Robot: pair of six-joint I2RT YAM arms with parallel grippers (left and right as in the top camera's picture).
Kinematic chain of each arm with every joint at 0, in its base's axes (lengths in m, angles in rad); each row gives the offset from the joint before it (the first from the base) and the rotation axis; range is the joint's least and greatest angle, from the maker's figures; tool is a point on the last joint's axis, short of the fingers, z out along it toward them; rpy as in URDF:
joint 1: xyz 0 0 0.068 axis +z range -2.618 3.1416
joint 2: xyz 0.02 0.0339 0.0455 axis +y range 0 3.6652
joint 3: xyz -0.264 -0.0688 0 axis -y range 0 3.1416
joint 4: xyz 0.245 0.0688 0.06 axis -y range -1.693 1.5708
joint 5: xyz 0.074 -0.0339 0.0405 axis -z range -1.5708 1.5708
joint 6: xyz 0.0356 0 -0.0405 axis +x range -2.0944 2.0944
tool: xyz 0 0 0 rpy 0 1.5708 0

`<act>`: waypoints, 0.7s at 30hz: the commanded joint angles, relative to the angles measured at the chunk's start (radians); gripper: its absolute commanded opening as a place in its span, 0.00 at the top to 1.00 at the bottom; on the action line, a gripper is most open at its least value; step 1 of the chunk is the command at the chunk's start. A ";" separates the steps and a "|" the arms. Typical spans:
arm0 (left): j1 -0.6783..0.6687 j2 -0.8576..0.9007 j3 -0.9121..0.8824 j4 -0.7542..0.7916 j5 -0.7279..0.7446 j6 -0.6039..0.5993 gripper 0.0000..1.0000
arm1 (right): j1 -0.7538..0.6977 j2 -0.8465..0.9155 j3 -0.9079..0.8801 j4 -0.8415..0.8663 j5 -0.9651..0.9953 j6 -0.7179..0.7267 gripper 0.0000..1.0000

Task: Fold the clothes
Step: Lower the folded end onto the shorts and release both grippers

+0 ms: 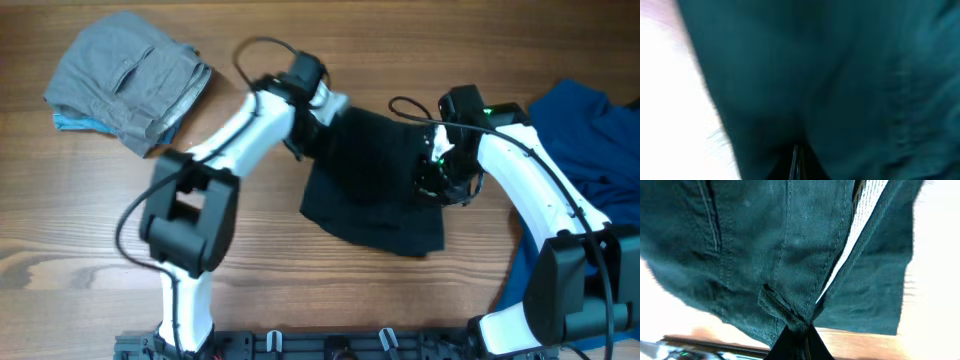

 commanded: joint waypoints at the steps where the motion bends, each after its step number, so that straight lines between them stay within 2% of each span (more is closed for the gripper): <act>1: -0.008 0.085 -0.021 0.010 0.014 -0.016 0.87 | 0.003 0.041 -0.081 0.030 0.159 0.001 0.94; 2: -0.004 0.098 -0.022 0.010 0.013 -0.026 0.80 | 0.003 0.051 -0.106 0.052 0.172 0.018 0.92; 5: 0.005 0.107 -0.022 0.005 0.014 -0.026 0.74 | -0.001 0.091 -0.179 0.118 0.174 0.076 0.89; 8: 0.029 0.093 -0.020 0.002 -0.028 -0.026 0.74 | -0.023 0.123 -0.223 0.177 0.175 0.100 0.78; 10: 0.081 0.089 0.004 -0.031 -0.073 -0.063 0.75 | -0.060 0.118 -0.209 0.175 0.174 0.094 0.64; 12: 0.143 0.089 0.040 -0.064 -0.058 -0.079 0.84 | -0.096 0.117 -0.177 0.174 0.165 0.046 0.56; 13: 0.171 0.086 0.062 -0.082 -0.026 -0.078 0.83 | -0.109 0.113 -0.154 0.174 0.158 0.005 0.54; 15: 0.225 0.068 0.112 -0.124 0.049 -0.058 0.67 | -0.119 0.085 -0.115 0.162 0.154 -0.055 0.51; 17: 0.270 0.027 0.158 -0.163 0.123 -0.013 0.59 | -0.118 0.046 -0.082 0.160 0.137 -0.102 0.48; 20: 0.287 -0.049 0.169 -0.139 0.246 0.035 0.52 | -0.118 0.007 -0.058 0.205 0.101 -0.132 0.49; 21: 0.281 -0.061 0.169 -0.126 0.266 0.035 0.56 | -0.119 0.003 -0.058 0.234 0.105 -0.103 0.58</act>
